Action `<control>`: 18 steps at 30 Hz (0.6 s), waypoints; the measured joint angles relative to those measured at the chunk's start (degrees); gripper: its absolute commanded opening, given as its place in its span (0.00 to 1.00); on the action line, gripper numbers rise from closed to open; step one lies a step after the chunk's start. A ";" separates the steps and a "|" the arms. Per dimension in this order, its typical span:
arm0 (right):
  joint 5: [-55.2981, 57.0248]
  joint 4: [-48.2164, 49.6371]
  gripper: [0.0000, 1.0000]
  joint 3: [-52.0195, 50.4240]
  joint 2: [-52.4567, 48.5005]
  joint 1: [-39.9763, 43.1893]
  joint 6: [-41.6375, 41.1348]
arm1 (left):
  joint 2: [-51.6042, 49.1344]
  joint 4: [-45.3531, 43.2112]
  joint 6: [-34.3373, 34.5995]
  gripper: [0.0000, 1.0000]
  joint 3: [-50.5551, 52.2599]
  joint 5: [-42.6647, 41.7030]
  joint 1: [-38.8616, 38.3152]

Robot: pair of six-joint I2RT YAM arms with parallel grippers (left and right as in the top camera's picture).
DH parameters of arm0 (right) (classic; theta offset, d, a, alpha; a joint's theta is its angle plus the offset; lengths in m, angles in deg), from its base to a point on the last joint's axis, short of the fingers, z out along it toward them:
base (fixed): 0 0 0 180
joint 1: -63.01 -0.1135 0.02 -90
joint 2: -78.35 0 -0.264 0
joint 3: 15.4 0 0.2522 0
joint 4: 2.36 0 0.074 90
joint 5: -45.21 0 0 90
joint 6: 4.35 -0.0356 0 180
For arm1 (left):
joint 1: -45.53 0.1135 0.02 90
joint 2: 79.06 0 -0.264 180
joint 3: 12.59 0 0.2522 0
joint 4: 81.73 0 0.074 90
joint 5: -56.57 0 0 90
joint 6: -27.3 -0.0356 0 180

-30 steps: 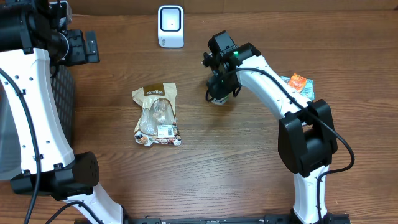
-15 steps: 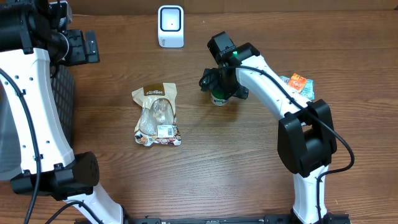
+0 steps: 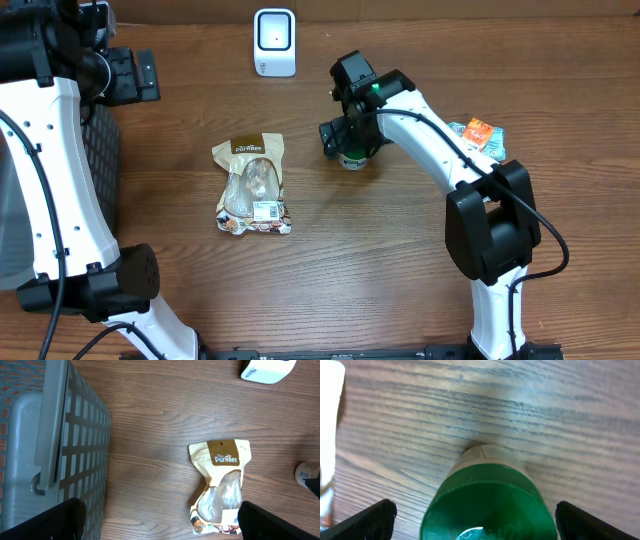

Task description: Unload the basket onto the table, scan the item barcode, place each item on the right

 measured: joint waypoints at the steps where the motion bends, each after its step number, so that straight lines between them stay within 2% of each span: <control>1: 0.22 0.02 1.00 0.00 0.00 0.02 1.29 | 0.00 0.00 -0.02 0.99 0.00 0.00 0.00; 5: 0.94 -0.02 0.91 0.00 0.00 0.11 4.57 | 0.00 0.00 -0.02 1.00 0.00 0.00 0.00; 7: 1.09 0.02 0.84 0.00 0.00 0.11 5.35 | 0.00 -0.02 -0.02 1.00 0.00 0.02 0.00; 9: 1.14 -0.04 0.81 0.00 0.00 0.11 5.75 | 0.00 0.00 -0.02 1.00 0.00 0.02 0.00; 18: 2.08 1.57 0.78 -0.44 0.00 0.26 6.19 | 0.00 -0.02 -0.02 1.00 0.00 0.00 0.00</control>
